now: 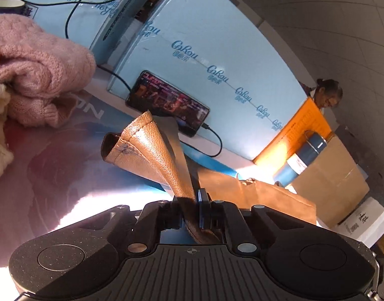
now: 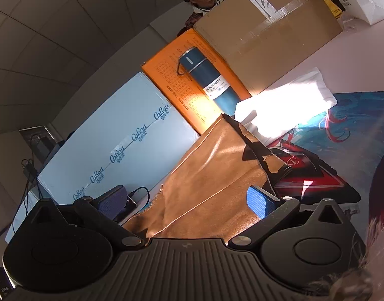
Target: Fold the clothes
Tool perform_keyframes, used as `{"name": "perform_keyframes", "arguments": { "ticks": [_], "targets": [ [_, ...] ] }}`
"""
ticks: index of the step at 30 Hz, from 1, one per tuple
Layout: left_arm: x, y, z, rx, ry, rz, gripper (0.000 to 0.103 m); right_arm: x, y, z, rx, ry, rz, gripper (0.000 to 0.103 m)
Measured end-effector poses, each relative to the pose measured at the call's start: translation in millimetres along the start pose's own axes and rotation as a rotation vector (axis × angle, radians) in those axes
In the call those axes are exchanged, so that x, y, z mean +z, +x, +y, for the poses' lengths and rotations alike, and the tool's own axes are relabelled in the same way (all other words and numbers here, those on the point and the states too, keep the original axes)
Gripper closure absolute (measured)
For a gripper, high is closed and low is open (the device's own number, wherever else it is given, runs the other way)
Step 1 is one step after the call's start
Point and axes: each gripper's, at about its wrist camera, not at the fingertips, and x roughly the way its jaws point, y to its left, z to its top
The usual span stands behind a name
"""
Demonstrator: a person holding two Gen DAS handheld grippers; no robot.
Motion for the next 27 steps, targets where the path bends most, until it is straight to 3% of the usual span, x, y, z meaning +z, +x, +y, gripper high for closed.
{"name": "perform_keyframes", "arguments": {
  "ticks": [2,4,5,8,11,13,16,18,21,27],
  "targets": [
    [0,-22,-3,-0.046,0.012,-0.032,0.096,0,-2,2,0.002,-0.002,0.002,0.000],
    [-2,-42,2,-0.031,0.022,-0.073,0.096,-1,-3,3,0.005,-0.004,0.003,0.000],
    [-1,-52,5,0.012,0.046,-0.098,0.096,-1,-4,4,0.007,-0.005,0.005,0.000],
    [2,-74,15,0.137,0.097,-0.159,0.096,-1,-2,9,0.098,0.031,0.064,0.000],
    [7,-82,19,0.180,0.113,-0.197,0.096,-6,7,15,0.233,0.095,0.169,0.000],
    [10,-82,18,0.169,0.125,-0.211,0.096,-14,16,18,0.330,0.152,0.277,0.000],
    [13,-80,1,0.107,0.159,-0.249,0.097,-24,30,22,0.387,0.158,0.412,0.000],
    [15,-77,-11,0.053,0.183,-0.274,0.097,-30,32,23,0.370,0.110,0.421,0.001],
    [13,-68,-37,-0.091,0.244,-0.290,0.097,-31,28,29,0.376,0.080,0.410,0.000],
    [-23,-32,-103,-0.260,0.466,-0.208,0.097,-17,18,5,0.441,0.270,0.323,0.000]
  ]
}}
